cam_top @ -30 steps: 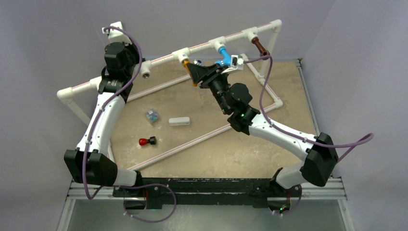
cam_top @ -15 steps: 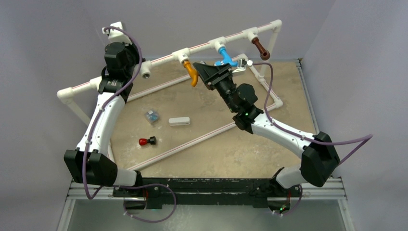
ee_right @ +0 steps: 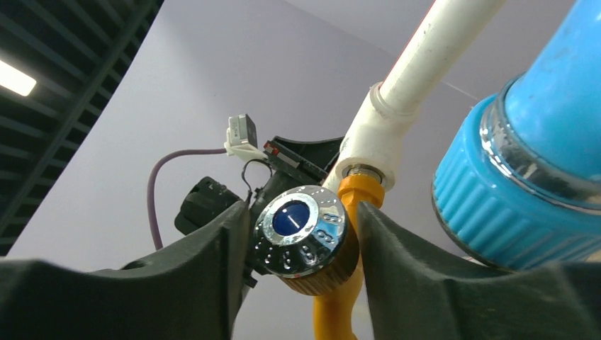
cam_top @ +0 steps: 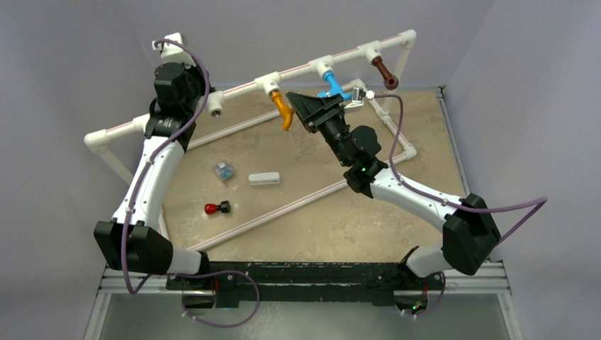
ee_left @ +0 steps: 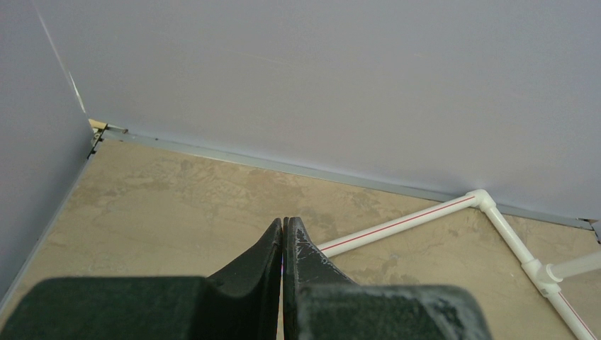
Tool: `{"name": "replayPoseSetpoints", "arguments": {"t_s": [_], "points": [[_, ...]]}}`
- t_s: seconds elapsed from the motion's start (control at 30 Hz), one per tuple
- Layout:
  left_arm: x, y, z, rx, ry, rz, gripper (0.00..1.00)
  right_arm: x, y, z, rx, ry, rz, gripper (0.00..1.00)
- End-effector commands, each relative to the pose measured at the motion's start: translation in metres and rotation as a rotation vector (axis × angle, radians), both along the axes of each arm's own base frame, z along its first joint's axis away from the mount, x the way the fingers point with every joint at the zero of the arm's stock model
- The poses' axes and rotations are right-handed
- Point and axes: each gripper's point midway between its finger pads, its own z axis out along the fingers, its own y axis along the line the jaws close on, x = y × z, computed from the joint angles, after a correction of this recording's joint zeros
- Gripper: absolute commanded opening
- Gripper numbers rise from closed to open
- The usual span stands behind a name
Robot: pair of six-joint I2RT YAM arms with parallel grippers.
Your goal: Install the water faucets
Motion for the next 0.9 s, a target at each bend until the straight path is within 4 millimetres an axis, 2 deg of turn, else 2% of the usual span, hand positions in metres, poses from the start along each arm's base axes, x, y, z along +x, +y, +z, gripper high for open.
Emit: {"name": "replayPoseSetpoints", "arguments": {"t_s": [0.0,0.2,0.47,0.87], "points": [[-0.011,-0.01,-0.086,0.033,0.276,-0.043,0.0,0.012,0.007,-0.05,-0.046,0.163,0.024,0.67],[-0.011,-0.01,-0.086,0.033,0.276,-0.043,0.0,0.006,-0.001,-0.039,-0.088,0.113,0.001,0.77],[-0.011,-0.009,-0.086,0.035,0.278,-0.038,0.0,0.0,-0.025,-0.033,-0.238,0.034,-0.106,0.82],[-0.01,-0.008,-0.087,0.037,0.281,-0.036,0.0,-0.018,-0.072,0.007,-0.542,-0.187,-0.297,0.87]]}}
